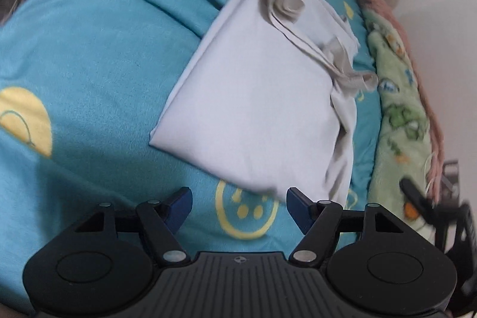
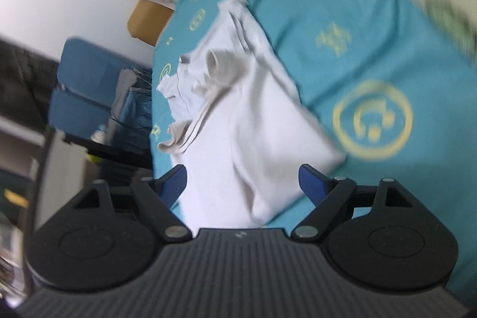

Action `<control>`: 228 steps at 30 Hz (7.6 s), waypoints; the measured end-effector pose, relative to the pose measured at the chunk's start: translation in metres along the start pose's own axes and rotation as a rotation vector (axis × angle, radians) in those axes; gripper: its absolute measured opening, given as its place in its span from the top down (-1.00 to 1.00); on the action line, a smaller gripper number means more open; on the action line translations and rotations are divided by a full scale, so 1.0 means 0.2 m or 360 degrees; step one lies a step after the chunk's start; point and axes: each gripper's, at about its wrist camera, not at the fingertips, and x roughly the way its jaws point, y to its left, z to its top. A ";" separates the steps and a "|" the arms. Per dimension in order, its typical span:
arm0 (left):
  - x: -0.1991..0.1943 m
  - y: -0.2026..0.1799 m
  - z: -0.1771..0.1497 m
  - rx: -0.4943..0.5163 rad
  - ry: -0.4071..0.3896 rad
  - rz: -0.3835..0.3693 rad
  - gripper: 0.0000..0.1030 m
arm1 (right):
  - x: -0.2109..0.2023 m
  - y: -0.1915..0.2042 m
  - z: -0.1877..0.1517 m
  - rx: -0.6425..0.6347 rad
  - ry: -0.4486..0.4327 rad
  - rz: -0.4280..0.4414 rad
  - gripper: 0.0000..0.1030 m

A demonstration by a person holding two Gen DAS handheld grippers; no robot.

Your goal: Fold clothes

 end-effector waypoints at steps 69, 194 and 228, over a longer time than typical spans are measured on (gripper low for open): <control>-0.17 0.22 0.03 -0.0523 -0.0309 -0.0201 0.63 | 0.12 -0.15 -0.04 0.0412 -0.0218 -0.0042 0.84; 0.25 -0.50 0.33 0.1035 -0.0638 0.0327 -0.41 | 0.56 0.17 0.33 -0.0888 -0.0215 -0.0389 0.44; 0.12 -0.44 -0.11 0.1128 -0.0612 0.0544 -0.37 | 0.12 0.19 -0.03 -0.0698 -0.0191 -0.0512 0.39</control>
